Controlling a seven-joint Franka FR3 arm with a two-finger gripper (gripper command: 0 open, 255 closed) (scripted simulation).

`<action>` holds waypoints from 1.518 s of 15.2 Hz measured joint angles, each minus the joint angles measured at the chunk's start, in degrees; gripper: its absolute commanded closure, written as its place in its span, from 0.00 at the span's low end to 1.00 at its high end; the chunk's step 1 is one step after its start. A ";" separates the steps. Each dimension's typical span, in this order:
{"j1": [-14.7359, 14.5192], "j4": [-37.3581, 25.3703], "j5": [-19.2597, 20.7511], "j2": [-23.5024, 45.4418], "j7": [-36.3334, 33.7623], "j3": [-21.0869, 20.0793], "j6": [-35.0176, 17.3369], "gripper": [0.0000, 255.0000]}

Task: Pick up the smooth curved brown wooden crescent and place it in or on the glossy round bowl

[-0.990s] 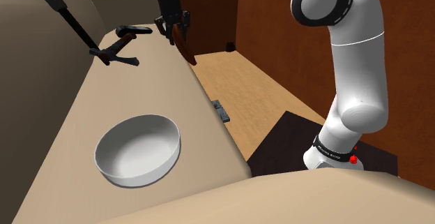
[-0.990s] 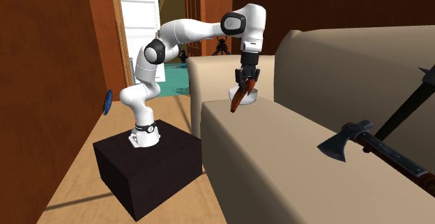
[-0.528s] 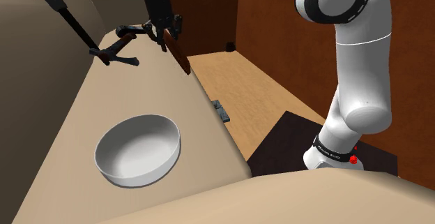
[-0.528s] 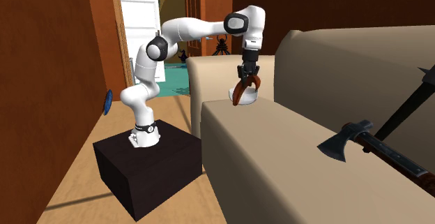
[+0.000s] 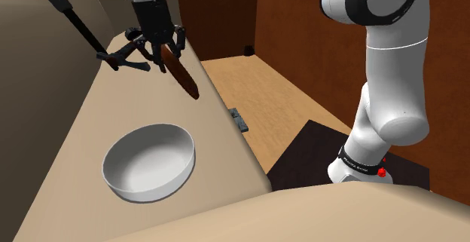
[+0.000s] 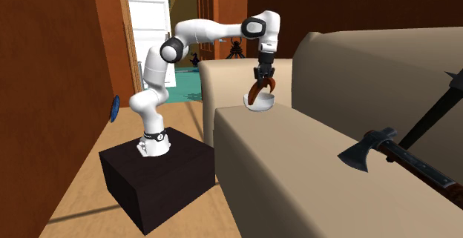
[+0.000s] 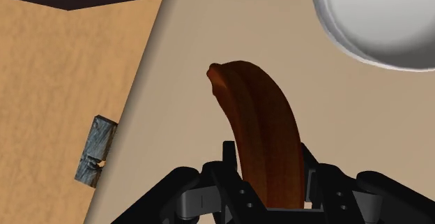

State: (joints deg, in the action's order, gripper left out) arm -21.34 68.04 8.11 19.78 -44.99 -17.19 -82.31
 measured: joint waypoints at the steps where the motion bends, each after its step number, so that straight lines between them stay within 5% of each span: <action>1: -1.08 -1.65 0.33 1.12 -1.19 -0.34 0.64 1.00; 11: -11.91 -10.10 2.33 6.82 -13.65 -3.62 4.33 1.00; 17: -21.51 -27.46 5.54 17.67 -19.50 -3.85 11.07 1.00; 23: -19.39 -15.68 4.28 13.50 -20.89 -4.61 3.73 1.00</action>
State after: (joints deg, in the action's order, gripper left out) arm -40.73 52.36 12.39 33.28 -65.88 -21.81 -78.58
